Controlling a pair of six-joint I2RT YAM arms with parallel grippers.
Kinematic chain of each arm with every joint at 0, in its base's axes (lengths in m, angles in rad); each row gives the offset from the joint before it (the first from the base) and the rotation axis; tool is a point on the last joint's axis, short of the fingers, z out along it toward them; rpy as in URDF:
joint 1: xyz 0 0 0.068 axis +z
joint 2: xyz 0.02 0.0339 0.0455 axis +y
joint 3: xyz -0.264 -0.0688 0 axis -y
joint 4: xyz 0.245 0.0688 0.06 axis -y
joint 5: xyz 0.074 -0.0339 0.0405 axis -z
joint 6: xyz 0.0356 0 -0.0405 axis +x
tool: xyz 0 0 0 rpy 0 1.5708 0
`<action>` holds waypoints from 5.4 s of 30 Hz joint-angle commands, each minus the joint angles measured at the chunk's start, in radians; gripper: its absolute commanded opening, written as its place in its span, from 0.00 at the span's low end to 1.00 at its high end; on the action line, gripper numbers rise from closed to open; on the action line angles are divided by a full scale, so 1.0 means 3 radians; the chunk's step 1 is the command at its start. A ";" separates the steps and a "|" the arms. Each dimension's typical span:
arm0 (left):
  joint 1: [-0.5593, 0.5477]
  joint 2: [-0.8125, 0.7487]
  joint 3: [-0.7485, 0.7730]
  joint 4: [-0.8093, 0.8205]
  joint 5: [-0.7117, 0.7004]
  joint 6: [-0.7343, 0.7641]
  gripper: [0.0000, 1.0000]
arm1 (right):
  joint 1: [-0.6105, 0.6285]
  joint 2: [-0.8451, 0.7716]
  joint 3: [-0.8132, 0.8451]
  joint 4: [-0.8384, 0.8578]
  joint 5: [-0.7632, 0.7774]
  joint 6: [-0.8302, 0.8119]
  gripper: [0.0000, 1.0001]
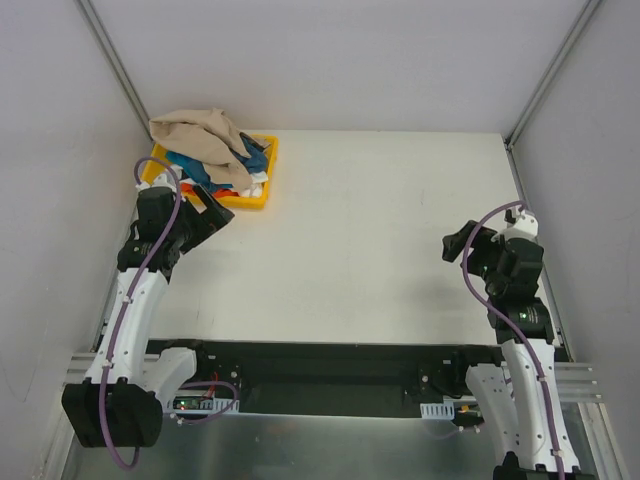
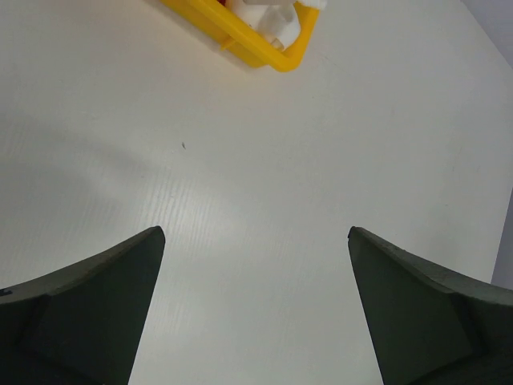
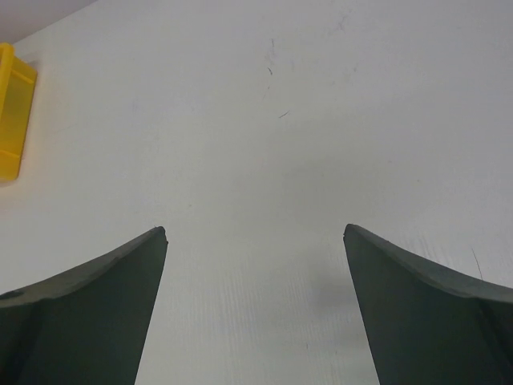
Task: Fold and stack the t-shirts
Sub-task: Grab crumpled tshirt from bin with the left arm, then move the tshirt to the center of the board, then flatten out the tshirt
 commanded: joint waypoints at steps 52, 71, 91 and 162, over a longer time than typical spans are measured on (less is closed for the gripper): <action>-0.0437 0.1748 0.4559 0.0084 0.0299 0.0622 0.00 | -0.0008 0.0044 0.0043 -0.0008 0.0001 -0.0049 0.97; -0.1679 0.2044 0.5123 0.0744 0.1752 0.0386 0.00 | -0.0008 -0.0273 0.0058 -0.0069 0.0052 -0.0029 0.97; -0.1594 0.0778 0.1295 0.0754 0.0125 0.0658 0.00 | -0.0003 -0.0059 0.0099 -0.0269 0.0334 0.0063 0.97; -0.0944 0.1073 -0.0507 0.0918 0.0504 0.0003 0.00 | 0.1096 0.4046 0.2031 -0.0632 0.0942 0.0493 0.91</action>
